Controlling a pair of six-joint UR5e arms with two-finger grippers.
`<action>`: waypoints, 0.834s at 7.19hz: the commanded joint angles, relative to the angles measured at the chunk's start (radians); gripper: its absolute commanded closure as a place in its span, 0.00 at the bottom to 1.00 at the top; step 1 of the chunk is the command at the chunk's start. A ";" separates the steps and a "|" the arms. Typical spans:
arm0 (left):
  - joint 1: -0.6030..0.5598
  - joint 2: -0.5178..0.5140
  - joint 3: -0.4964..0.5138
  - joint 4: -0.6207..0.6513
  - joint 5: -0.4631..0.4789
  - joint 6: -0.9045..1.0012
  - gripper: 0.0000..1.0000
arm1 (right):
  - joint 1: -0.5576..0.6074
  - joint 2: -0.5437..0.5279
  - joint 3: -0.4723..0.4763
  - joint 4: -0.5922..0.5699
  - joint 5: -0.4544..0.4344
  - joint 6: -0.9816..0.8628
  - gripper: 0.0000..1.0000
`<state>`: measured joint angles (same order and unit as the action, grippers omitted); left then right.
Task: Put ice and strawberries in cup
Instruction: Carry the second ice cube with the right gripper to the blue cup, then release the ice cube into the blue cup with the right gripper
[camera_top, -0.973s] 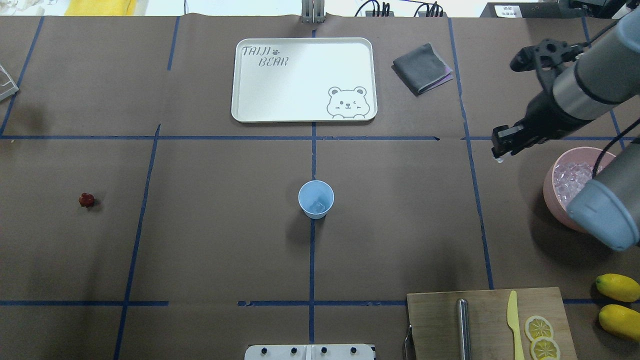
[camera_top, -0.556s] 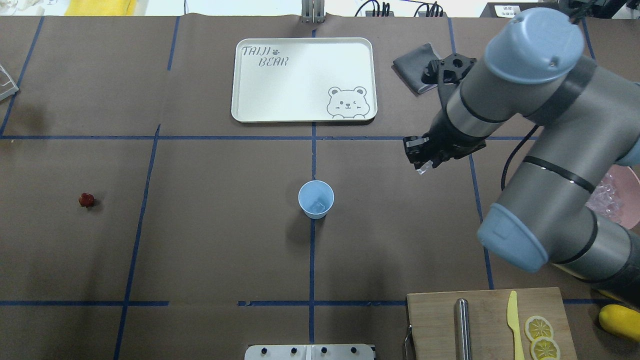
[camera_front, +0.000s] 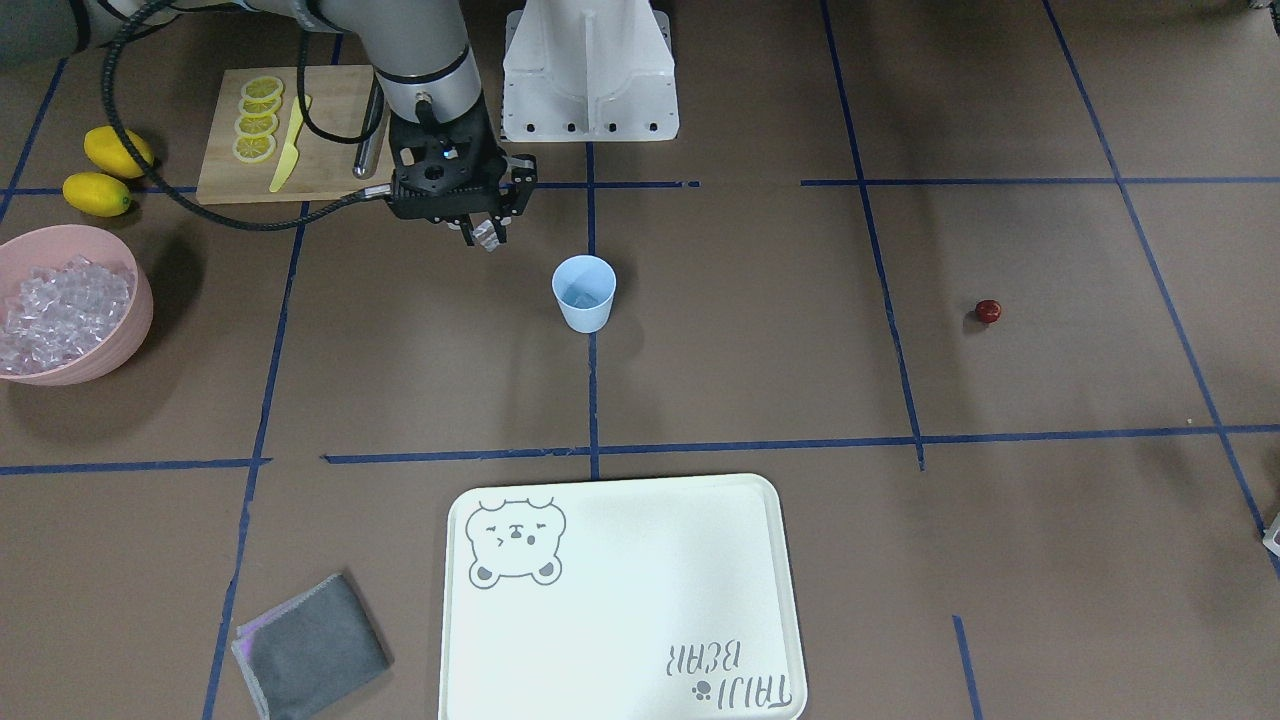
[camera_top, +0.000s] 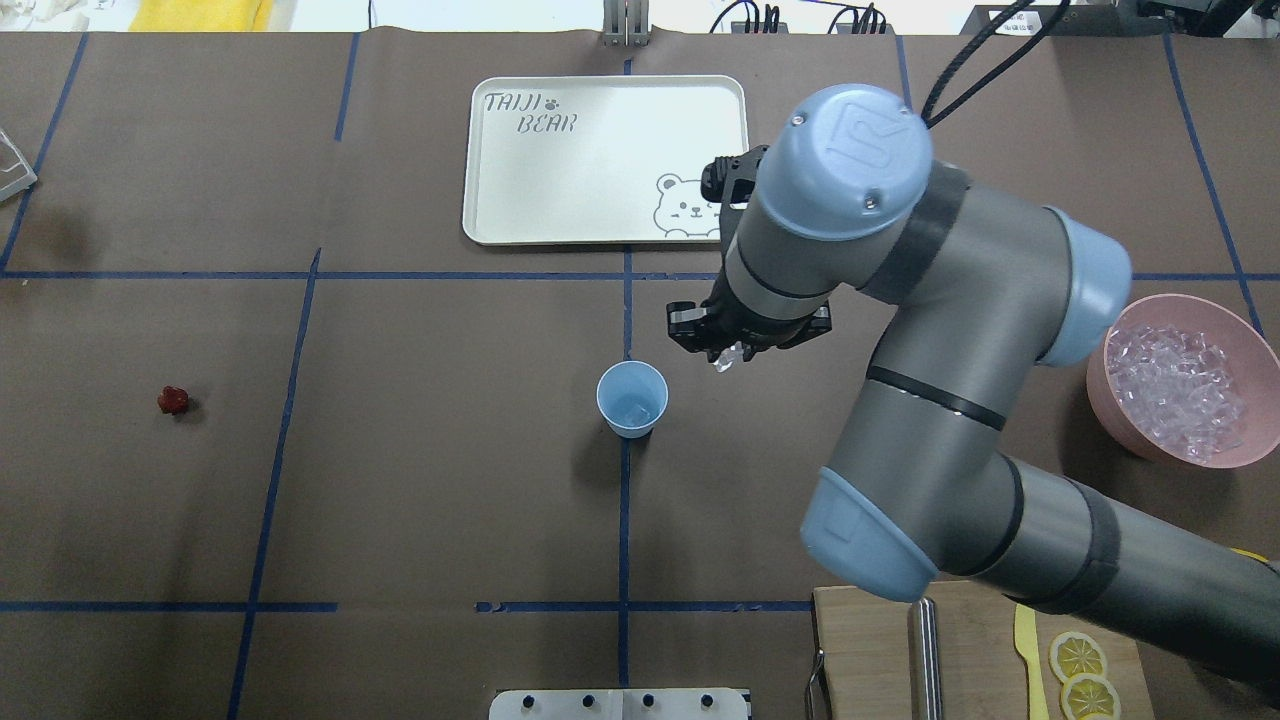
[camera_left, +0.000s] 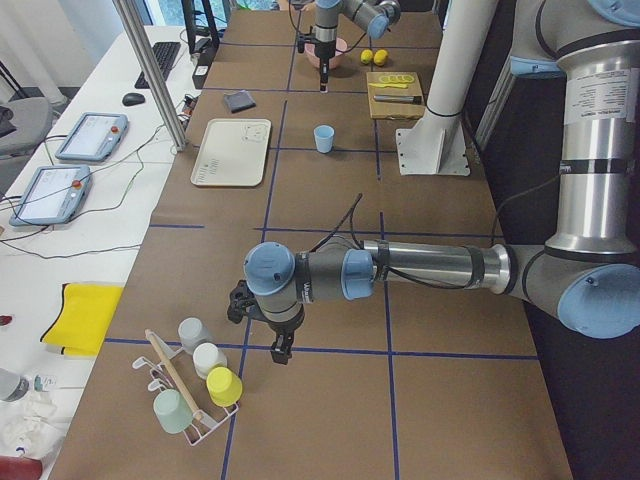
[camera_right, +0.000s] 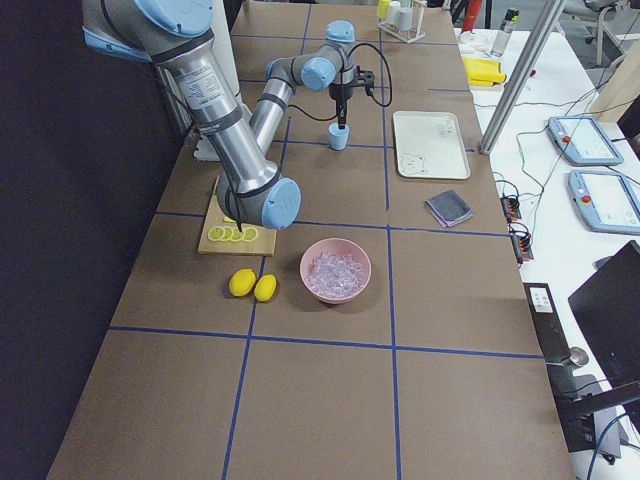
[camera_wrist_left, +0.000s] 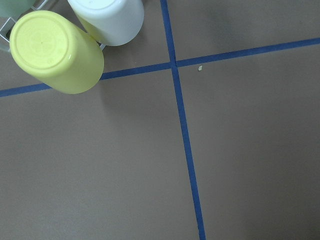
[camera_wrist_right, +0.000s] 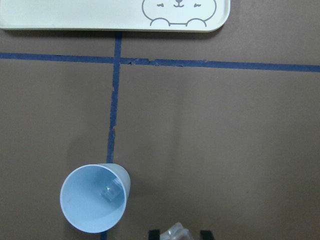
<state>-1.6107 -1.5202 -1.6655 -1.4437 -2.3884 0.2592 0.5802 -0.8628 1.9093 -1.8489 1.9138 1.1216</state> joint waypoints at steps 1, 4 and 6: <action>0.000 0.000 0.003 0.000 0.000 0.000 0.00 | -0.049 0.086 -0.090 -0.001 -0.041 0.049 0.99; 0.000 0.000 0.004 0.000 0.000 0.000 0.00 | -0.117 0.143 -0.199 0.005 -0.117 0.087 0.99; 0.000 0.000 0.004 0.000 0.000 0.000 0.00 | -0.134 0.146 -0.229 0.007 -0.134 0.089 0.99</action>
<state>-1.6107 -1.5202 -1.6614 -1.4435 -2.3884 0.2592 0.4570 -0.7199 1.7019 -1.8439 1.7887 1.2077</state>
